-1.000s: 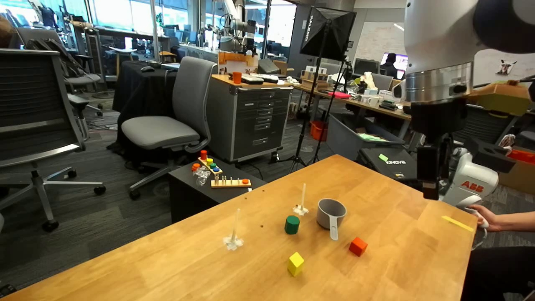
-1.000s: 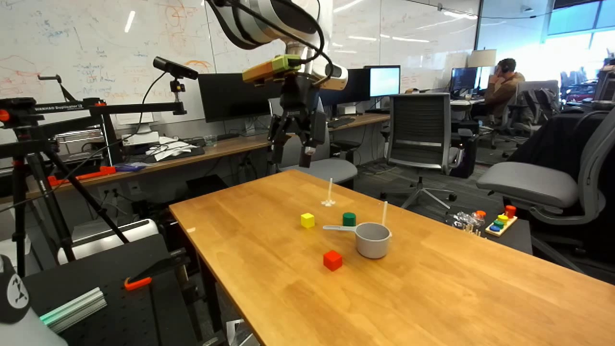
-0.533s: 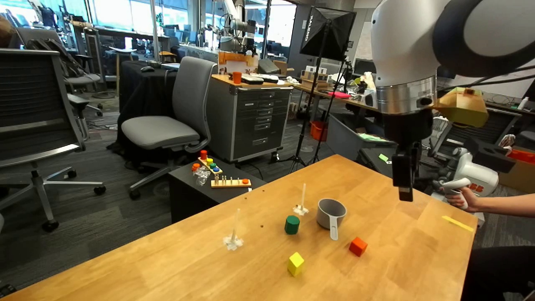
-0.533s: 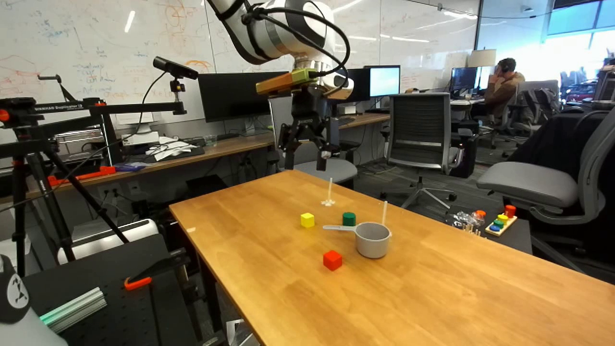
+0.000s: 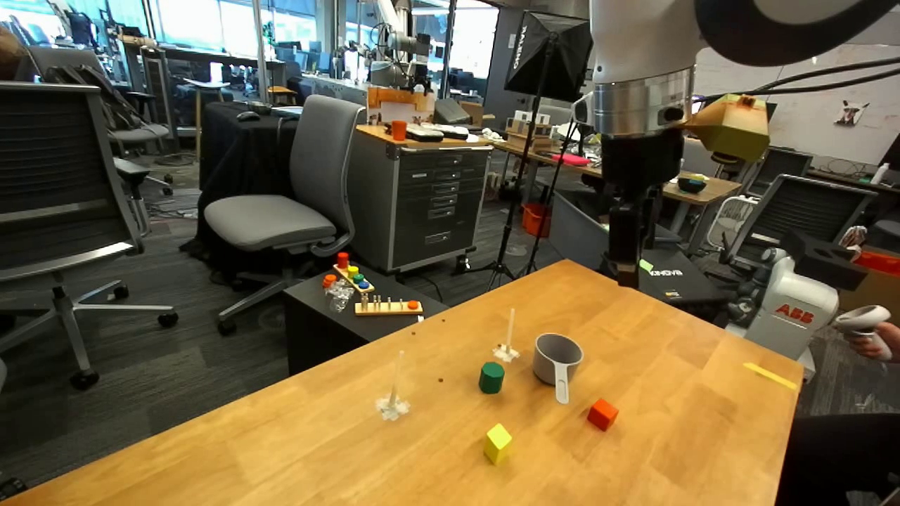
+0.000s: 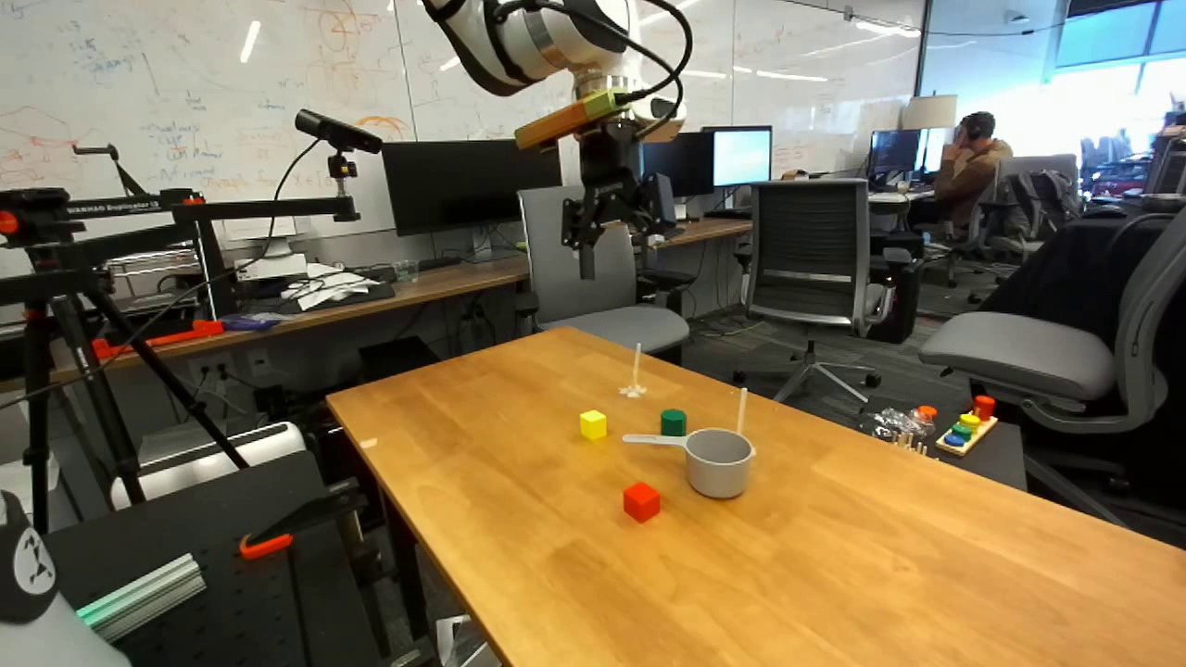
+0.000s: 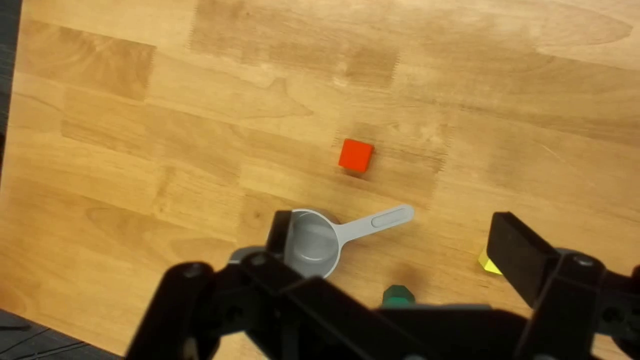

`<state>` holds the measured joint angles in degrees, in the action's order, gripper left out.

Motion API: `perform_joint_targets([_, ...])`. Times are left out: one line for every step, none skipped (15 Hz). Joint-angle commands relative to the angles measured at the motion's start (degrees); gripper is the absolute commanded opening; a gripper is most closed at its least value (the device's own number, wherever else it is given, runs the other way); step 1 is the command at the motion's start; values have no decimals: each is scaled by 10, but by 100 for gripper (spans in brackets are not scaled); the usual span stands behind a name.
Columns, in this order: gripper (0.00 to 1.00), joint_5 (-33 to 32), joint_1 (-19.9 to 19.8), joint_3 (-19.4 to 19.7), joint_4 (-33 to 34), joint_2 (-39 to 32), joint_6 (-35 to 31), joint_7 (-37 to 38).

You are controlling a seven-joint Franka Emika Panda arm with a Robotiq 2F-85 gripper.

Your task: Put the blocks inside the grey measuring cup

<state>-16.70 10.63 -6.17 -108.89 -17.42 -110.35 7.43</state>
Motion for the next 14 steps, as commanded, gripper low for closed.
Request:
perform_joint_targets([100, 0, 1, 1, 2, -2, 1, 0])
perform_joint_targets([100, 0, 2, 2, 2, -4, 1, 0])
perform_joint_targets([100, 0, 2, 2, 2, -5, 1, 0])
perform_joint_targets([100, 0, 2, 2, 2, -5, 1, 1])
perform_joint_targets([100, -2, 6, 1, 9, -10, 10, 10])
perform_joint_targets([100, 0, 2, 2, 1, -6, 1, 1])
perform_joint_targets([100, 0, 2, 2, 1, -7, 1, 1])
perform_joint_targets([100, 0, 2, 2, 1, -8, 1, 1])
perform_joint_targets([100, 11, 0, -1, 6, -13, 2, -10])
perform_joint_targets([100, 5, 3, -2, 14, -23, -4, -16])
perform_joint_targets([100, 22, 1, -9, 23, -33, -8, -32])
perform_joint_targets([100, 42, 1, -16, 28, -41, -10, -45])
perform_joint_targets([100, 65, 2, -26, 30, -49, -15, -63])
perform_joint_targets([100, 77, 6, -32, 31, -56, -21, -72])
